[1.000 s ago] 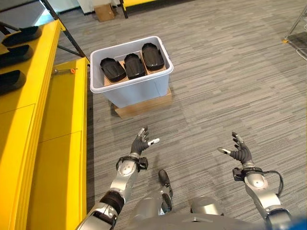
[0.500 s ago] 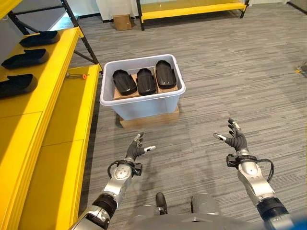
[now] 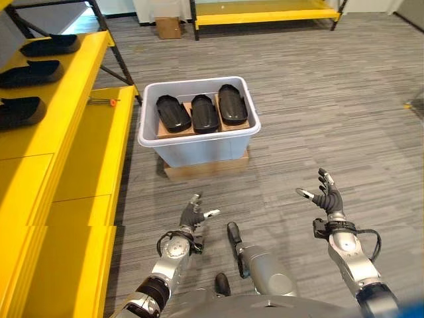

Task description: Move parts from the plastic box to the shelf.

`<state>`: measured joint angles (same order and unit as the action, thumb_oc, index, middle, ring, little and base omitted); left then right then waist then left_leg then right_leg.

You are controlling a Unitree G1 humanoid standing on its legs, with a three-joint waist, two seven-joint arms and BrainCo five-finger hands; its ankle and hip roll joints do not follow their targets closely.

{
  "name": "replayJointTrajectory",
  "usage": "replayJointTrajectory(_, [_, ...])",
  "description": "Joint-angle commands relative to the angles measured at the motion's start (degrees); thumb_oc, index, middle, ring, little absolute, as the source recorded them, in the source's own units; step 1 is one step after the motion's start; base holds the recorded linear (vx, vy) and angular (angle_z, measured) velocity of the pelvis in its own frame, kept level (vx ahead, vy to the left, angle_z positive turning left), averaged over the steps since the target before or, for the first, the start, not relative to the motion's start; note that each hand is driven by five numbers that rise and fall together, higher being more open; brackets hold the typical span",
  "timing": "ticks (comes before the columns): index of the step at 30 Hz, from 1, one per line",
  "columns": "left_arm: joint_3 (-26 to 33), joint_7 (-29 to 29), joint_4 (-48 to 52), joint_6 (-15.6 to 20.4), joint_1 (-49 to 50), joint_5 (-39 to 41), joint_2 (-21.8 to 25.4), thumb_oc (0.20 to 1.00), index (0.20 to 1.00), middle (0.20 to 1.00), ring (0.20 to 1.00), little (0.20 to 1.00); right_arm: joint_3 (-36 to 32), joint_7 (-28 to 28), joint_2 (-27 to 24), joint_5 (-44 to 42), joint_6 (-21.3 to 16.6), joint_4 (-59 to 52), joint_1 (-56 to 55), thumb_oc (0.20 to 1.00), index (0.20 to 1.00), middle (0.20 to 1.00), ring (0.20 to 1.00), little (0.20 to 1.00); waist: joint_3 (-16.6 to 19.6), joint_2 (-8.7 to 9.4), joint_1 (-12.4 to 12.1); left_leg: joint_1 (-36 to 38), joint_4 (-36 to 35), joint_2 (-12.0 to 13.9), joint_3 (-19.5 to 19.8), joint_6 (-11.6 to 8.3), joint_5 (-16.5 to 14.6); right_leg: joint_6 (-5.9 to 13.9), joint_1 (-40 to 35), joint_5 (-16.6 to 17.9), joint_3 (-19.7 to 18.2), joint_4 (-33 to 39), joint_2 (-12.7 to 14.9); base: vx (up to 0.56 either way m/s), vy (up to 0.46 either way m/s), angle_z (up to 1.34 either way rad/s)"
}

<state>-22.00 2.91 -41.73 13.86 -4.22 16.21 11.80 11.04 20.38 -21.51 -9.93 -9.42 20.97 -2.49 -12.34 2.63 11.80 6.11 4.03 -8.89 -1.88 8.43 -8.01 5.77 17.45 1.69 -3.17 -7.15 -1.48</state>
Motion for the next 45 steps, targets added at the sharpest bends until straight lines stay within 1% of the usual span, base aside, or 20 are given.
replayJointTrajectory(1, [0.11,-0.95,5.31,2.09,-0.99,-0.77,2.28,1.0,1.0,1.0,1.0,1.0,-0.37,1.88,-3.39,1.03,-3.85,-0.47,5.02,1.0,1.0,1.0,1.0,1.0,0.13,-1.32,0.53,4.46,-3.15,0.96,6.0,-2.17,-3.69,-1.4,-2.1,4.45,1.87,-0.52,-3.34,0.17,-0.179,0.94])
replayJointTrajectory(8, [-0.96,-1.19,5.62,2.83,-2.15,-0.5,2.16,1.0,1.0,1.0,1.0,1.0,0.63,4.3,-3.7,1.68,-4.09,0.95,6.77,1.0,1.0,1.0,1.0,1.0,-0.24,-1.87,-0.03,2.23,-1.41,2.33,3.7,-2.72,-3.63,-2.83,-4.11,1.17,2.2,-1.74,-3.28,0.12,-0.121,0.09])
replayJointTrajectory(13, [-2.18,-0.49,7.08,4.04,-2.69,-0.01,2.38,1.0,1.0,1.0,1.0,1.0,0.68,8.71,-4.33,3.28,-4.45,-0.26,7.41,1.0,1.0,1.0,1.0,1.0,-0.9,-2.22,0.19,0.07,0.55,3.44,1.24,-2.93,-3.69,-3.37,-4.9,-0.96,1.75,-3.15,-2.66,0.1,-0.084,-0.09])
replayJointTrajectory(18, [-2.3,5.4,11.39,7.96,-2.62,0.91,2.6,1.0,1.0,1.0,1.0,1.0,-2.75,16.54,-4.24,3.91,-6.01,-2.75,6.59,1.0,1.0,1.0,1.0,1.0,-0.9,-3.0,1.12,-0.05,2.49,4.79,-1.1,-3.61,-4.78,-3.83,-6.57,-2.65,0.98,-3.77,-1.78,0.17,-0.129,0.07])
replayJointTrajectory(21, [-1.18,8.4,13.66,9.59,-2.47,1.89,2.73,1.0,1.0,1.0,1.0,1.0,-4.11,16.48,-4.32,4.66,-5.79,-3.67,5.86,1.0,1.0,1.0,1.0,1.0,-0.51,-3.57,1.48,-0.29,5.05,5.29,-1.87,-4.19,-5.93,-4.59,-7.71,-3.93,0.28,-4.55,-1.09,0.18,-0.116,0.0])
replayJointTrajectory(23, [-0.56,10.22,14.29,10.98,-2.45,1.62,2.73,1.0,1.0,1.0,1.0,1.0,-4.46,16.24,-4.45,4.43,-5.81,-3.49,5.56,1.0,1.0,1.0,1.0,1.0,-0.11,-3.75,1.55,-0.67,8.24,5.58,-1.97,-4.65,-6.57,-5.18,-8.46,-4.81,-0.24,-5.16,-0.58,0.13,-0.098,0.03])
replayJointTrajectory(25, [-0.01,11.58,14.4,11.84,-2.59,1.87,2.57,1.0,1.0,1.0,1.0,1.0,-4.56,15.67,-4.59,4.04,-5.72,-3.11,5.46,1.0,1.0,1.0,1.0,1.0,0.23,-4.17,1.75,-0.55,11.07,6.06,-2.3,-5.29,-5.82,-5.82,-8.9,-5.83,-0.31,-5.7,-0.43,0.1,-0.093,0.04])
replayJointTrajectory(27, [0.8,13.28,14.58,12.85,-2.94,1.42,2.4,1.0,1.0,1.0,1.0,1.0,-4.66,14.65,-4.75,4.07,-6.26,-2.97,4.59,1.0,1.0,1.0,1.0,1.0,0.49,-4.34,2.05,-2.28,18.47,7.47,-3.92,-6.93,-1.69,-6.85,-9.98,-6.79,0.12,-5.74,-0.09,0.08,-0.121,0.03])
replayJointTrajectory(28, [1.07,14.19,14.81,12.93,-3.18,1.45,2.28,1.0,1.0,1.0,1.0,1.0,-4.55,14.64,-4.73,4.34,-6.35,-3.18,4.19,1.0,1.0,1.0,1.0,1.0,0.48,-4.19,2.24,-3.56,22.61,7.96,-4.65,-7.4,-0.68,-7.19,-10.39,-7.03,0.04,-5.72,0.18,0.07,-0.149,0.11])
replayJointTrajectory(29, [1.59,15.65,15.35,12.82,-3.54,1.46,2.34,1.0,1.0,1.0,1.0,1.0,-4.46,14.6,-4.72,4.36,-6.29,-3.62,3.54,1.0,1.0,1.0,1.0,1.0,0.3,-3.62,2.13,-7.27,29.46,8.6,-4.53,-7.96,1.17,-7.57,-11.33,-6.96,-0.33,-5.51,0.66,0.05,-0.157,0.15])
replayJointTrajectory(30, [2.26,16.65,15.48,12.92,-3.87,1.23,2.19,1.0,1.0,1.0,1.0,1.0,-4.3,14.87,-4.61,4.39,-6.62,-3.47,3.2,1.0,1.0,1.0,1.0,1.0,0.1,-3.1,2.03,-10.29,33.6,9.28,-4.38,-7.82,1.18,-7.67,-11.69,-6.89,-0.61,-5.63,1.15,0.05,-0.14,0.28])
replayJointTrajectory(31, [2.78,17.83,15.61,13.08,-4.07,0.73,2.03,1.0,1.0,1.0,1.0,1.0,-4.07,15.32,-4.38,4.5,-6.85,-3.47,2.89,1.0,1.0,1.0,1.0,1.0,-0.13,-2.8,2.07,-12.76,34.55,10.62,-4.68,-7.5,1.43,-7.8,-12.05,-7.16,-0.84,-5.97,1.34,0.07,-0.068,0.23])
replayJointTrajectory(33, [3.54,19.77,15.55,13.66,-4.31,-0.01,2.0,1.0,1.0,1.0,1.0,1.0,-3.94,15.68,-4.02,4.65,-6.68,-3.85,2.34,1.0,1.0,1.0,1.0,1.0,-0.49,-2.71,2.39,-14.41,30.62,12.82,-5.49,-7.08,1.99,-7.74,-12.41,-7.89,-1.19,-6.74,1.3,0.12,0.058,0.01])
replayJointTrajectory(34, [4.25,22.0,15.61,14.05,-4.54,-0.37,2.1,1.0,1.0,1.0,1.0,1.0,-4.27,15.57,-3.8,5.07,-6.88,-4.43,1.69,1.0,1.0,1.0,1.0,1.0,-1.02,-2.85,2.89,-14.17,23.06,15.0,-6.05,-7.66,3.93,-7.26,-13.36,-8.93,-2.07,-7.16,1.15,0.13,0.129,-0.2])
replayJointTrajectory(35, [4.37,22.3,15.65,14.06,-4.53,-0.44,2.18,1.0,1.0,1.0,1.0,1.0,-4.34,15.49,-3.78,5.16,-6.87,-4.55,1.59,1.0,1.0,1.0,1.0,1.0,-1.1,-2.8,2.95,-14.08,22.04,15.27,-5.98,-7.76,4.22,-7.16,-13.59,-9.09,-2.28,-7.16,1.18,0.23,0.232,-0.09])
replayJointTrajectory(36, [5.07,24.23,15.58,14.22,-4.56,-1.46,2.6,1.0,1.0,1.0,1.0,1.0,-4.39,14.92,-3.89,5.35,-6.51,-5.18,1.27,1.0,1.0,1.0,1.0,1.0,-1.36,-2.97,2.78,-14.44,12.29,17.18,-3.45,-8.95,6.85,-6.45,-15.31,-9.91,-3.76,-6.52,1.06,0.24,0.215,0.14])
replayJointTrajectory(38, [5.84,25.69,15.06,13.78,-4.47,-1.74,3.48,1.0,1.0,1.0,1.0,1.0,-3.79,14.21,-4.42,4.54,-5.81,-5.34,1.43,1.0,1.0,1.0,1.0,1.0,-1.8,-2.63,1.77,-14.29,1.91,20.21,1.28,-11.08,10.42,-5.59,-18.19,-11.17,-5.39,-5.71,1.55,0.33,0.236,0.02])
replayJointTrajectory(39, [6.13,26.17,14.76,13.77,-4.27,-1.91,3.7,1.0,1.0,1.0,1.0,1.0,-3.47,13.81,-4.73,4.31,-5.76,-5.01,1.62,1.0,1.0,1.0,1.0,1.0,-2.03,-2.62,1.36,-13.81,-0.7,21.43,2.37,-11.75,11.54,-5.34,-18.98,-11.87,-5.54,-5.84,1.77,0.28,0.175,-0.45])
replayJointTrajectory(42, [7.1,27.35,13.67,14.27,-3.11,-2.44,3.66,1.0,1.0,1.0,1.0,1.0,-2.76,13.2,-5.26,3.79,-6.19,-4.24,1.95,1.0,1.0,1.0,1.0,1.0,-2.71,-2.65,0.38,-13.21,-5.52,24.14,5.17,-12.79,12.03,-5.05,-19.8,-13.86,-6.2,-7.68,2.27,0.25,0.238,-0.57])
replayJointTrajectory(45, [7.95,27.5,12.13,14.83,-2.18,-2.98,2.9,1.0,1.0,1.0,1.0,1.0,-3.48,12.65,-5.85,3.43,-6.44,-4.52,1.63,1.0,1.0,1.0,1.0,1.0,-2.94,-3.51,0.98,-11.88,-6.17,25.82,3.46,-13.77,11.9,-4.3,-19.01,-15.57,-6.0,-9.86,3.55,0.22,0.41,-0.61])
